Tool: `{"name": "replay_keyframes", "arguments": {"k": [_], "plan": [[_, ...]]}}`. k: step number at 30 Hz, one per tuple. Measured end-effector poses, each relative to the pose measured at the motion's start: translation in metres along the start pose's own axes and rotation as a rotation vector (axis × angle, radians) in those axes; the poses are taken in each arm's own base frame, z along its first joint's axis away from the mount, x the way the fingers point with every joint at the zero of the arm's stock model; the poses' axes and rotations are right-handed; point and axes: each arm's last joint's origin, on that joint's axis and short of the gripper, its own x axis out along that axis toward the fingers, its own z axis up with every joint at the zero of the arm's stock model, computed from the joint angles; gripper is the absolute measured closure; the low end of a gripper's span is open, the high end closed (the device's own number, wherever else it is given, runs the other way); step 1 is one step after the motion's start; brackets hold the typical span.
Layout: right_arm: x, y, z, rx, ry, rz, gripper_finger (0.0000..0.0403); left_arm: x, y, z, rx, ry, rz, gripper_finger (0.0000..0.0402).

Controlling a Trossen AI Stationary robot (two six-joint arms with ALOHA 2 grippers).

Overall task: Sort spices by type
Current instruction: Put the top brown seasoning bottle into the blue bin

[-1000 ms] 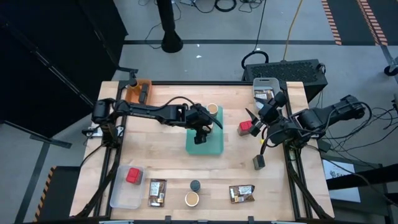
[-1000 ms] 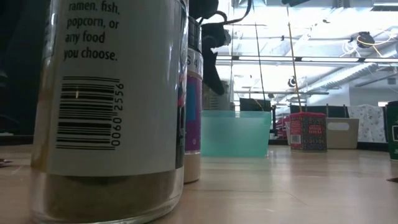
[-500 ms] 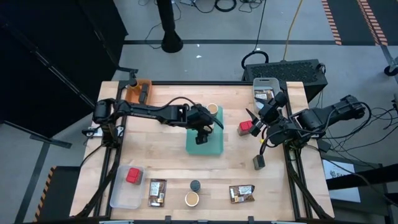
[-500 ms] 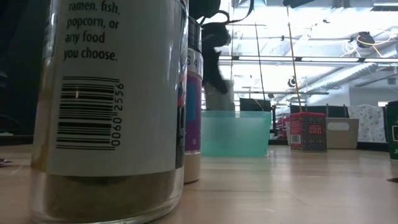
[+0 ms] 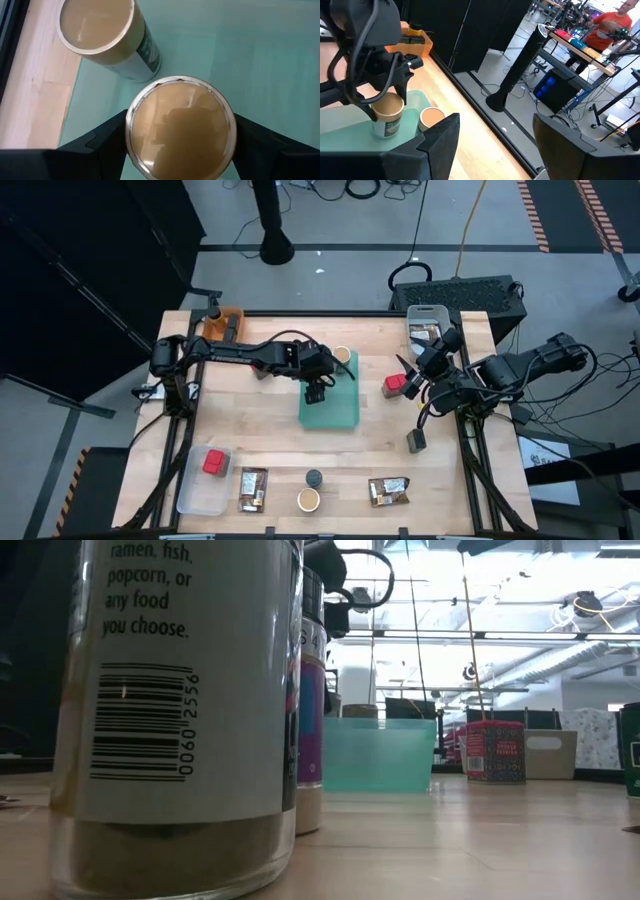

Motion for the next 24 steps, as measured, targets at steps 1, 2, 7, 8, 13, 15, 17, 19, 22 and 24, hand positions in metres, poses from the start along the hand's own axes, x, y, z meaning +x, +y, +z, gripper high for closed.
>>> {"name": "replay_keyframes", "arguments": {"k": [1,2,7,8,13,15,17,19,22,24], "plan": [[0.000,0.000,0.000,0.001,0.002,-0.001,0.0167,0.000,0.001,0.000,0.002,-0.003,-0.004,0.0121],[0.000,0.000,-0.001,0.003,0.005,-0.002,0.0167,0.000,0.001,0.000,0.003,-0.005,-0.004,0.0121],[0.000,-0.001,-0.002,0.020,0.013,-0.007,0.0167,0.000,-0.001,0.002,0.025,-0.021,-0.009,0.0121],[0.000,-0.001,-0.002,0.021,0.013,-0.007,0.0167,-0.001,0.000,0.002,0.029,-0.025,-0.008,0.0121],[0.000,-0.001,-0.002,0.022,0.013,-0.006,0.0167,-0.017,0.002,0.005,0.049,-0.071,-0.004,0.0121],[0.000,-0.001,-0.002,0.023,0.014,-0.003,0.0167,-0.026,0.004,0.004,0.055,-0.113,-0.010,0.0121],[0.000,-0.001,-0.003,0.030,0.022,0.011,0.0167,-0.034,0.005,-0.001,0.052,-0.172,-0.043,0.0121],[0.000,-0.001,-0.003,0.036,0.024,0.015,0.0167,-0.041,0.006,-0.006,0.048,-0.224,-0.067,0.0121],[0.000,0.000,-0.003,0.035,0.026,0.016,0.0167,-0.048,0.007,-0.017,0.048,-0.212,-0.028,0.0121],[0.000,0.000,-0.003,0.035,0.026,0.017,0.0167,-0.049,0.007,-0.019,0.074,-0.216,-0.021,0.0121]]}}
